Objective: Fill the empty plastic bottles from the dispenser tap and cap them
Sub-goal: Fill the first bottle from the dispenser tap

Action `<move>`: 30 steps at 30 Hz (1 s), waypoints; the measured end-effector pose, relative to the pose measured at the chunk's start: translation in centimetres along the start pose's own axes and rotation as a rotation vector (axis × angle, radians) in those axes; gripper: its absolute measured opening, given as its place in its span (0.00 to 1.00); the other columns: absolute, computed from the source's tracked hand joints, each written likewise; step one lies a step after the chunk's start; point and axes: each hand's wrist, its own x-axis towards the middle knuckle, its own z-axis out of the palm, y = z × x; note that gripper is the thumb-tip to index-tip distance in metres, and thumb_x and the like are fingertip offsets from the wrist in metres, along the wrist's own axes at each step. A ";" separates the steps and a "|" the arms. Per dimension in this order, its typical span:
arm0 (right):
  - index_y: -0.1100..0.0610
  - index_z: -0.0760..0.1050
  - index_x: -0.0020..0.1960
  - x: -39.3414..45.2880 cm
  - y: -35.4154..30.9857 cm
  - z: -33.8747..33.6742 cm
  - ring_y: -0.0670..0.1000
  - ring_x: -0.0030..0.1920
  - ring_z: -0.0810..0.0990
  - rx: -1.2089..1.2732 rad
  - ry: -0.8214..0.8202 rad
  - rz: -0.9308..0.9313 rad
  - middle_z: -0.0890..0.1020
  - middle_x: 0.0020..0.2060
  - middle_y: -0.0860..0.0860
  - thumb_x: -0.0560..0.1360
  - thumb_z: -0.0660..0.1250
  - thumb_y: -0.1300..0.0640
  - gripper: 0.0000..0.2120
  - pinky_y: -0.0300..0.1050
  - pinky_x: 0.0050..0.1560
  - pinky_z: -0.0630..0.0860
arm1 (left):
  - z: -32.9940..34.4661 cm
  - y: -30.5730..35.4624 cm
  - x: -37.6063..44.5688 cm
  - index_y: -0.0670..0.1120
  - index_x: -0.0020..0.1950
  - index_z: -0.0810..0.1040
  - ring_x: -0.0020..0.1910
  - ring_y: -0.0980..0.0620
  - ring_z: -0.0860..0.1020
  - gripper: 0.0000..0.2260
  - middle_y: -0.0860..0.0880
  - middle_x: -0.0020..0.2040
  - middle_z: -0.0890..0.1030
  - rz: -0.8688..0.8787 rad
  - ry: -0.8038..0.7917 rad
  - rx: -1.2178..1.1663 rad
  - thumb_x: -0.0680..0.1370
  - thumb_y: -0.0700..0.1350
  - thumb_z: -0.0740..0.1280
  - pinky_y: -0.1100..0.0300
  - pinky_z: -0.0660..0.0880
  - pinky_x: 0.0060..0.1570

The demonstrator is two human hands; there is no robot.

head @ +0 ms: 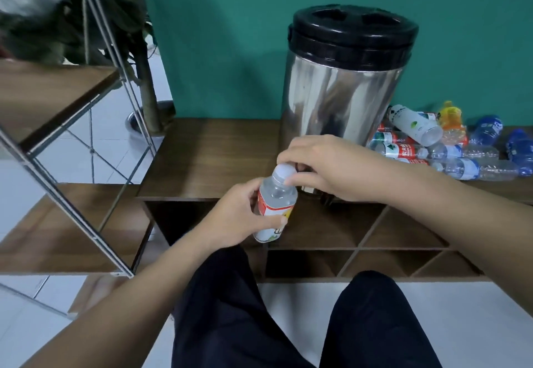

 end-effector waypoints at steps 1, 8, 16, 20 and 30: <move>0.50 0.81 0.58 1.1 -0.4 -0.1 0.46 0.47 0.77 0.014 0.034 0.029 0.77 0.47 0.44 0.85 0.66 0.39 0.15 0.52 0.53 0.77 | -0.5 0.1 0.1 0.52 0.70 0.82 0.61 0.49 0.88 0.27 0.52 0.60 0.89 0.002 0.045 0.012 0.74 0.42 0.86 0.41 0.83 0.67; 0.47 0.77 0.75 7.6 -1.3 0.2 0.44 0.49 0.77 0.067 0.133 0.090 0.78 0.57 0.43 0.83 0.58 0.30 0.30 0.50 0.56 0.78 | -3.9 -1.4 1.4 0.56 0.73 0.80 0.62 0.55 0.86 0.29 0.58 0.62 0.88 0.006 0.318 0.053 0.75 0.51 0.85 0.46 0.84 0.66; 0.51 0.75 0.80 15.2 -0.2 2.5 0.52 0.66 0.78 0.088 -0.029 -0.044 0.75 0.72 0.47 0.89 0.65 0.55 0.20 0.53 0.69 0.75 | -7.6 -4.9 3.6 0.54 0.70 0.81 0.60 0.54 0.87 0.27 0.56 0.60 0.88 -0.049 0.475 0.037 0.74 0.50 0.85 0.44 0.85 0.64; 0.52 0.78 0.77 17.9 -0.1 3.4 0.50 0.61 0.77 0.105 -0.037 -0.021 0.75 0.68 0.47 0.87 0.68 0.58 0.19 0.51 0.65 0.75 | -8.7 -6.1 4.4 0.54 0.72 0.80 0.62 0.52 0.86 0.29 0.56 0.62 0.87 -0.063 0.489 0.020 0.74 0.55 0.84 0.41 0.85 0.65; 0.46 0.84 0.55 21.3 0.5 3.5 0.46 0.49 0.75 0.186 0.006 0.019 0.72 0.50 0.47 0.82 0.74 0.52 0.02 0.52 0.57 0.76 | -10.1 -7.2 6.3 0.55 0.70 0.76 0.57 0.57 0.84 0.30 0.58 0.58 0.85 -0.105 0.529 0.133 0.72 0.50 0.86 0.56 0.84 0.59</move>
